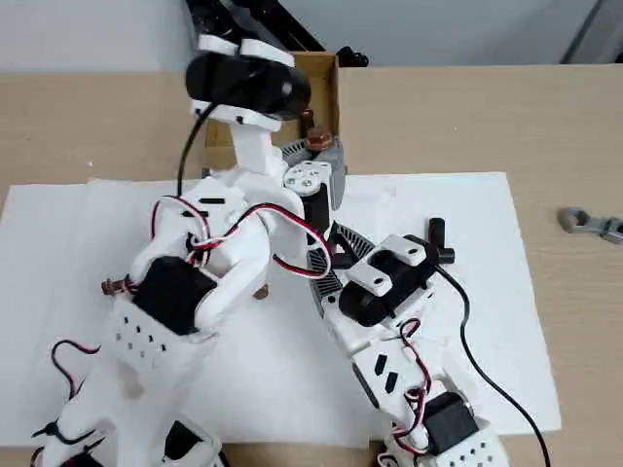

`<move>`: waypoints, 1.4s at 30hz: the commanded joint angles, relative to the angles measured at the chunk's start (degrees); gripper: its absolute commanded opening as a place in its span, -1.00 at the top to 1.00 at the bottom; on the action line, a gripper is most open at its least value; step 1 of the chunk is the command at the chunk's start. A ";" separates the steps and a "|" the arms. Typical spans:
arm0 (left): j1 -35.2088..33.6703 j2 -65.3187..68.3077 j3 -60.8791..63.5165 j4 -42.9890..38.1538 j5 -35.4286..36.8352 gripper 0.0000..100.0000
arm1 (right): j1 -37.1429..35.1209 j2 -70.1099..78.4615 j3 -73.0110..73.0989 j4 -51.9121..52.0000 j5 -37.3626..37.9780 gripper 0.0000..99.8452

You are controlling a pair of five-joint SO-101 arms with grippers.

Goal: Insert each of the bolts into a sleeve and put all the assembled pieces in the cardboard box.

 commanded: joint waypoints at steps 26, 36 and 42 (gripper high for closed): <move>4.75 -7.74 9.01 -2.73 -1.85 0.99 | -0.13 -0.31 -0.88 0.13 0.26 0.99; 1.23 -8.35 9.01 -0.26 -3.69 0.94 | -0.13 -0.31 -0.97 0.13 0.26 0.99; 1.49 -8.35 9.01 3.87 -3.60 0.83 | -0.13 -0.31 -1.05 0.13 0.26 0.99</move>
